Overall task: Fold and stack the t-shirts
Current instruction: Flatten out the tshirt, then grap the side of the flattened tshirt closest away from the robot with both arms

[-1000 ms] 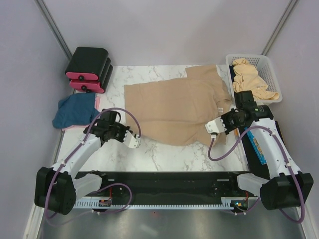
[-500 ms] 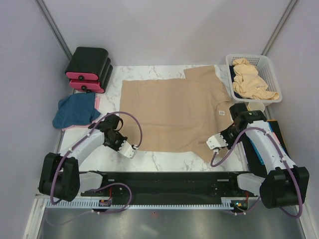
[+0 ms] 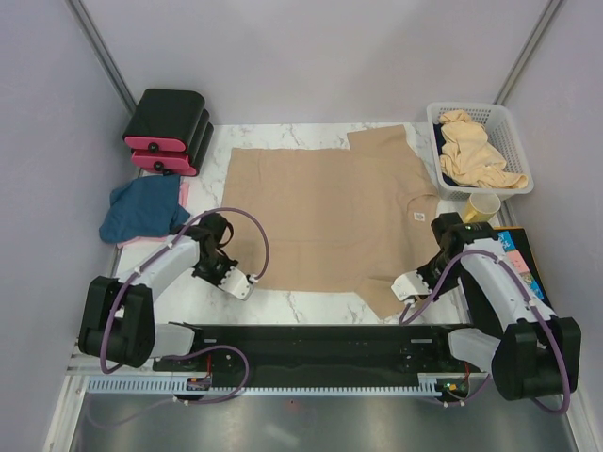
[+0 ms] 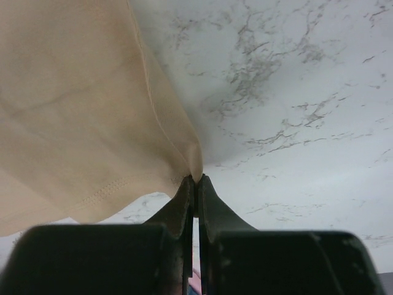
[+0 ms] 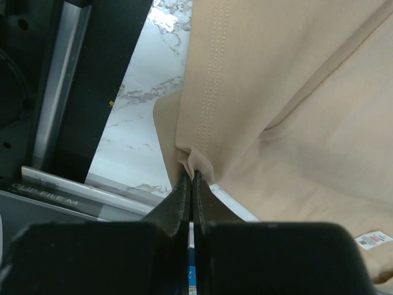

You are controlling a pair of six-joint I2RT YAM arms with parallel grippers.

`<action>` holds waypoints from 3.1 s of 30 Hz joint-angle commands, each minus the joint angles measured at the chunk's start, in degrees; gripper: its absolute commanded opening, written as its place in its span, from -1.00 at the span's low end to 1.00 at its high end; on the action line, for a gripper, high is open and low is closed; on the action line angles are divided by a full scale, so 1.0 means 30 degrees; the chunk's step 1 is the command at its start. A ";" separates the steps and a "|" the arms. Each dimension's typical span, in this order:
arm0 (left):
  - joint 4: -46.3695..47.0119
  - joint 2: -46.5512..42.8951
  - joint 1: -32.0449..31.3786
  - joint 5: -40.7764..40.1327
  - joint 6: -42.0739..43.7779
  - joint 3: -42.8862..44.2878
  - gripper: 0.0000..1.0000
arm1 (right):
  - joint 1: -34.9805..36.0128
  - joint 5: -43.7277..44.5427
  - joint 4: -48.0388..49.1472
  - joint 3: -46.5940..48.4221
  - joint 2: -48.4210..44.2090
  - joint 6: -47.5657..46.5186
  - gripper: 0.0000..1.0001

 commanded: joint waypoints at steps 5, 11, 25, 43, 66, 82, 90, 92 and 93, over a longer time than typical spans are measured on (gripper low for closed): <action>-0.1544 0.0730 0.0163 -0.1227 0.0887 0.0376 -0.96 | 0.0021 0.0317 -0.2457 -0.1423 -0.1117 -0.8512 -1.00; -0.1077 0.1520 0.0163 -0.0906 -0.0196 0.0756 -0.96 | -0.0009 -0.1378 -0.2721 -0.2038 -0.2024 -0.9190 -0.95; -0.1133 0.0380 0.0192 -0.0584 0.0066 0.0640 -0.15 | 0.0020 -0.4514 -0.1844 -0.3006 -0.4575 -0.9458 0.59; -0.0899 0.1053 0.0192 -0.0173 -0.0550 0.0640 -0.17 | 0.0021 -0.2817 0.2492 -0.3651 -0.4224 -0.4622 0.33; -0.0870 0.2341 0.0221 -0.0378 -0.0579 0.2016 -0.33 | 0.0021 -0.1440 0.1235 -0.1541 -0.3110 -0.3301 0.39; -0.0870 0.2869 0.0192 -0.0290 -0.0637 0.2807 -0.37 | 0.0020 -0.1264 0.2168 -0.3736 -0.4076 -0.2482 0.43; -0.0870 0.2840 0.0192 -0.0319 -0.0549 0.2925 -0.37 | 0.0020 -0.0826 0.4748 -0.4881 -0.3874 -0.1194 0.42; -0.0870 0.2811 0.0192 -0.0348 -0.0520 0.2954 -0.38 | -0.0008 -0.0708 0.5072 -0.4852 -0.3726 -0.1046 0.39; -0.0870 0.2811 0.0163 -0.0348 -0.0520 0.2954 -0.38 | -0.0009 -0.0533 0.5159 -0.4852 -0.3580 -0.0871 0.38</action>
